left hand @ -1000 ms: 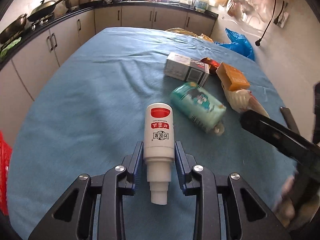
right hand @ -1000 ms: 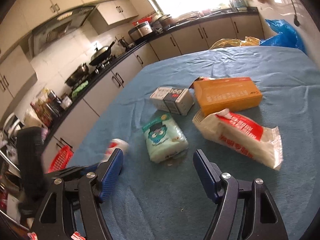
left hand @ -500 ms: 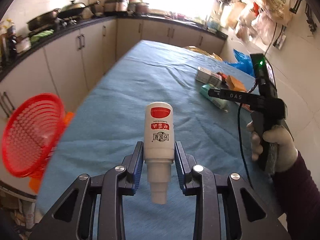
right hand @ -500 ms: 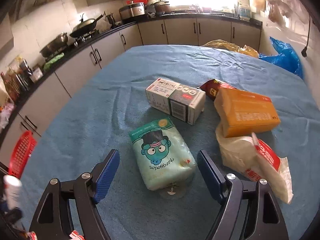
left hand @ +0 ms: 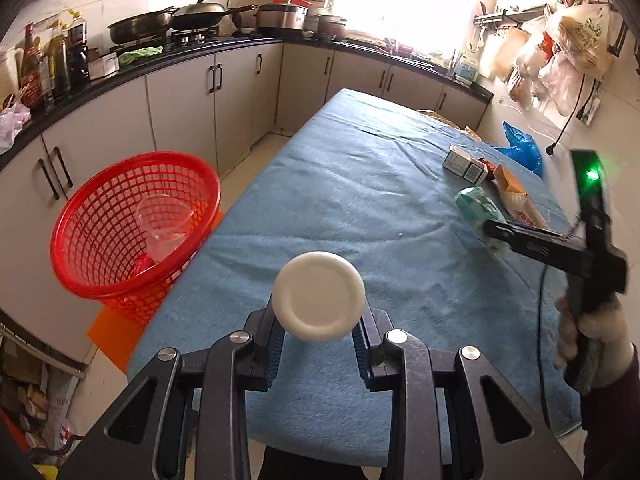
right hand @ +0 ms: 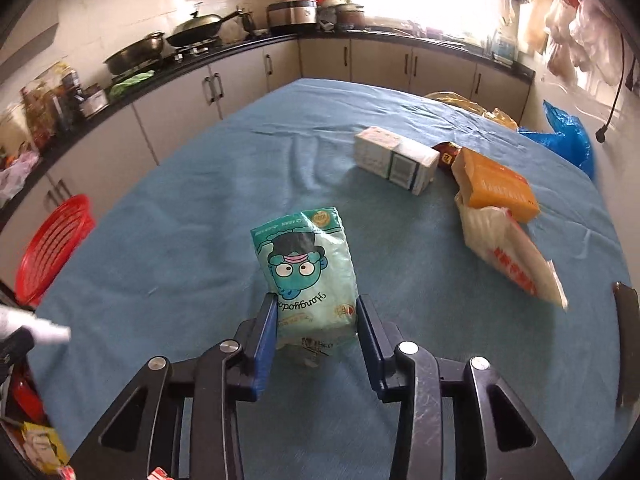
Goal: Collect trash
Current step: 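Carry bottle and snack pack over the red basket and open both tools, then return both open tools to the remaining trash on the table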
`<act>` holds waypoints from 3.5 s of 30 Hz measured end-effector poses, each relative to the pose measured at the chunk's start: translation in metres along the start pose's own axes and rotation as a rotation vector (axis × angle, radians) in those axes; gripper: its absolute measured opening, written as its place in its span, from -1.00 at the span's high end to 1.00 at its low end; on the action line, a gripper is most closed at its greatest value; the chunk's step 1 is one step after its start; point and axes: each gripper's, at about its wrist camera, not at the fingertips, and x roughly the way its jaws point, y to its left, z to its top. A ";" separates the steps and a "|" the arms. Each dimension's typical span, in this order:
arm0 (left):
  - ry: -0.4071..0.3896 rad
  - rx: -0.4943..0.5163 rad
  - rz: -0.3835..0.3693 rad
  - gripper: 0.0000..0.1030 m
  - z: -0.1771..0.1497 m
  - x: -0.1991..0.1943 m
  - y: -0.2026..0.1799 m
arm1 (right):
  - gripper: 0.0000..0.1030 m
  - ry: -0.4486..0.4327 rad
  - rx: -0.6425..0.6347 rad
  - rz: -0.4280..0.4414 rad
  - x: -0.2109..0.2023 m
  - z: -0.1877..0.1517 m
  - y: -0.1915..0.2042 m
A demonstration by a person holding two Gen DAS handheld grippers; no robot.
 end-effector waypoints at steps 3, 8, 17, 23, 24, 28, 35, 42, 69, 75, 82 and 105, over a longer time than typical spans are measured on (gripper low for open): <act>0.006 -0.036 -0.028 0.44 -0.003 0.005 0.009 | 0.20 -0.003 -0.013 0.023 -0.012 -0.010 0.015; 0.005 -0.057 -0.059 0.42 -0.005 0.008 0.017 | 0.20 0.004 -0.043 0.069 -0.027 -0.025 0.037; -0.025 -0.100 -0.101 0.42 -0.003 0.013 0.027 | 0.19 0.006 -0.069 0.113 -0.034 -0.039 0.063; -0.051 -0.128 -0.118 0.43 -0.004 0.003 0.035 | 0.20 -0.009 -0.082 0.136 -0.039 -0.038 0.076; -0.055 -0.132 -0.121 0.43 -0.004 0.001 0.036 | 0.20 -0.010 -0.084 0.141 -0.039 -0.037 0.078; -0.084 -0.136 -0.132 0.43 -0.002 -0.016 0.043 | 0.20 -0.014 -0.091 0.170 -0.040 -0.031 0.087; -0.175 -0.113 -0.042 0.42 0.018 -0.044 0.074 | 0.19 -0.011 -0.099 0.290 -0.033 -0.005 0.124; -0.210 -0.155 0.115 0.42 0.047 -0.028 0.136 | 0.19 0.005 -0.139 0.416 -0.002 0.028 0.193; -0.241 -0.105 0.379 -0.41 0.032 -0.039 0.131 | -0.23 0.012 -0.082 0.425 0.034 0.033 0.207; -0.264 -0.041 0.446 -0.50 0.022 -0.053 0.101 | -0.29 -0.010 -0.068 0.397 0.015 0.018 0.184; -0.252 0.004 0.439 -0.50 0.015 -0.059 0.073 | -0.33 -0.041 -0.052 0.351 -0.007 0.003 0.152; -0.109 0.085 0.241 -0.52 -0.007 -0.045 0.008 | -0.45 -0.056 -0.024 0.142 -0.044 -0.038 0.066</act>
